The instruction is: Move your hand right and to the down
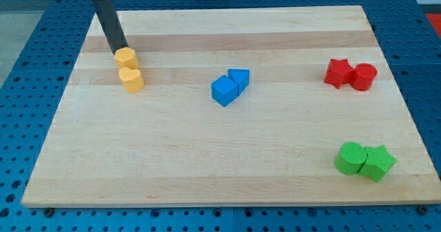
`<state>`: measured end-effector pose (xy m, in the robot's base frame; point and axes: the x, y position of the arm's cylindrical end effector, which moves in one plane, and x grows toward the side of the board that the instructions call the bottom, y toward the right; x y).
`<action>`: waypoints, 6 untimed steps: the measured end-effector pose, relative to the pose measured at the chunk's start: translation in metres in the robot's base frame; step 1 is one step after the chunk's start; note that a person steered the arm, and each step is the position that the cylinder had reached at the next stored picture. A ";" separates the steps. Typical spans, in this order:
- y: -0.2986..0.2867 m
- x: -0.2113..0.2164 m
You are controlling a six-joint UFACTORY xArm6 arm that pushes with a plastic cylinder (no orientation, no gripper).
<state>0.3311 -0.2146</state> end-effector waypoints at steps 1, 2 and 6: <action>0.016 0.049; 0.019 0.058; 0.246 -0.018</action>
<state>0.3127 0.0316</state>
